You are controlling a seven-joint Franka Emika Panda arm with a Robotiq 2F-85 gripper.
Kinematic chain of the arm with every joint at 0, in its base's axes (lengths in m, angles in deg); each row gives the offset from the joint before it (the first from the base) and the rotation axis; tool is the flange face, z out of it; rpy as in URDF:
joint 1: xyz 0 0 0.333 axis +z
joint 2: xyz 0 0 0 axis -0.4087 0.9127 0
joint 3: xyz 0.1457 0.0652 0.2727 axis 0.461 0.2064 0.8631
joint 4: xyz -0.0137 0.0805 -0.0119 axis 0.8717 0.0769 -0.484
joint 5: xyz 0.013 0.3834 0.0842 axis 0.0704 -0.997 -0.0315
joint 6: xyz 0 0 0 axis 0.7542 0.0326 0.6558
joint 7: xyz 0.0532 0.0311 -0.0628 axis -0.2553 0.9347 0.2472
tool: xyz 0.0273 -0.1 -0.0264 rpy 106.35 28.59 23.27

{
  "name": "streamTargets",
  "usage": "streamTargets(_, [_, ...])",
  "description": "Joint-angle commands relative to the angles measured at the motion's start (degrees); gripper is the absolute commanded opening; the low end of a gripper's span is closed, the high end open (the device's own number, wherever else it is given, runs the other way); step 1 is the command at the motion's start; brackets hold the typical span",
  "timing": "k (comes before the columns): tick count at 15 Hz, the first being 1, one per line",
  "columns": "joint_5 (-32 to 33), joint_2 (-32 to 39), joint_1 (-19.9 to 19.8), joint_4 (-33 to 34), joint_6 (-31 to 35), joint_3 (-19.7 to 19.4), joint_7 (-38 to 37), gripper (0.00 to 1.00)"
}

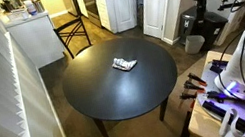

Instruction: Use the towel to clean the table

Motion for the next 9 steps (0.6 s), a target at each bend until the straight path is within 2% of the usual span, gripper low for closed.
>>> streamTargets(1, [0.5, 0.1, 1.2, 0.1, -0.2, -0.9, -0.7, 1.00])
streamTargets(6, [0.5, 0.1, 1.2, 0.1, -0.2, -0.9, -0.7, 1.00])
streamTargets(9, [3.1, 2.8, 0.5, 0.1, 3.0, -0.7, -0.5, 1.00])
